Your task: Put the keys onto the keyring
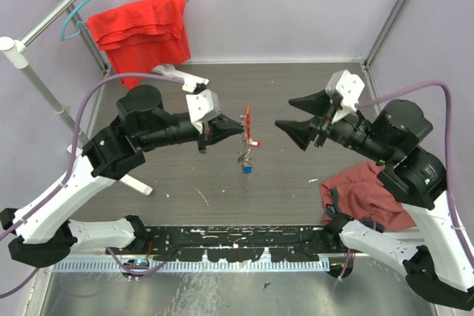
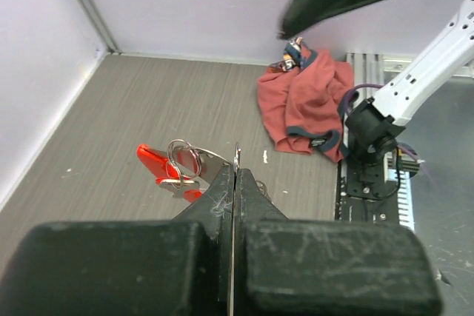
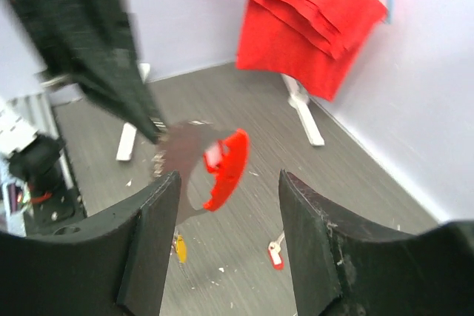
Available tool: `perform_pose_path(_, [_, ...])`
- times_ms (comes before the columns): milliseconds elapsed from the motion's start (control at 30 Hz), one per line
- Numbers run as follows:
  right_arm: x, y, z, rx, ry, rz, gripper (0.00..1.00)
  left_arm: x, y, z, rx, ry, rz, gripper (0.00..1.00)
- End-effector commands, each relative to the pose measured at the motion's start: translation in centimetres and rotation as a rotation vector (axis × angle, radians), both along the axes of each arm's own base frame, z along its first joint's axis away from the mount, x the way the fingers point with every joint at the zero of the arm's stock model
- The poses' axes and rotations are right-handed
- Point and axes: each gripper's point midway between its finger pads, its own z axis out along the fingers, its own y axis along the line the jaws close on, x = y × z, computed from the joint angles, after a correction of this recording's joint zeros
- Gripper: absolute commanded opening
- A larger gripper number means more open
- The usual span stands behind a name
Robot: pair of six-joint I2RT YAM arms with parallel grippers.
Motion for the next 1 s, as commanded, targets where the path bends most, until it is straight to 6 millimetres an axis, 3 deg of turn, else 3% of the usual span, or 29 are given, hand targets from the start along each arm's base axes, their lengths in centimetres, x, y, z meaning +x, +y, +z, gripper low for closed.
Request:
perform_pose_path(0, [6.2,-1.6,-2.3,0.096,0.224,-0.351,0.60,0.3,2.3,2.1,-0.023,-0.105,0.073,0.00])
perform_pose_path(200, [11.2,-1.6,-10.6,0.006,0.503,-0.600,0.59,-0.5,4.3,1.7,0.007,-0.143,0.089,0.00])
perform_pose_path(333, [14.1,-1.1,-16.4,-0.038,0.695,-0.595,0.57,-1.5,5.7,2.2,-0.005,-0.187,0.076,0.00])
perform_pose_path(467, [15.4,-0.1,-21.0,-0.025,0.838,-0.522,0.56,-3.0,6.7,2.8,-0.015,-0.269,0.021,0.00])
perform_pose_path(633, [16.1,0.9,-25.0,-0.078,0.891,-0.488,0.57,-3.6,7.5,3.8,-0.033,-0.324,0.014,0.00])
perform_pose_path(800, [17.3,1.5,-27.7,-0.139,0.931,-0.482,0.58,-0.5,7.4,2.2,0.018,-0.283,0.158,0.00])
perform_pose_path(967, [18.1,1.9,-29.9,-0.176,0.961,-0.481,0.58,0.8,7.6,1.0,0.036,-0.244,0.232,0.00])
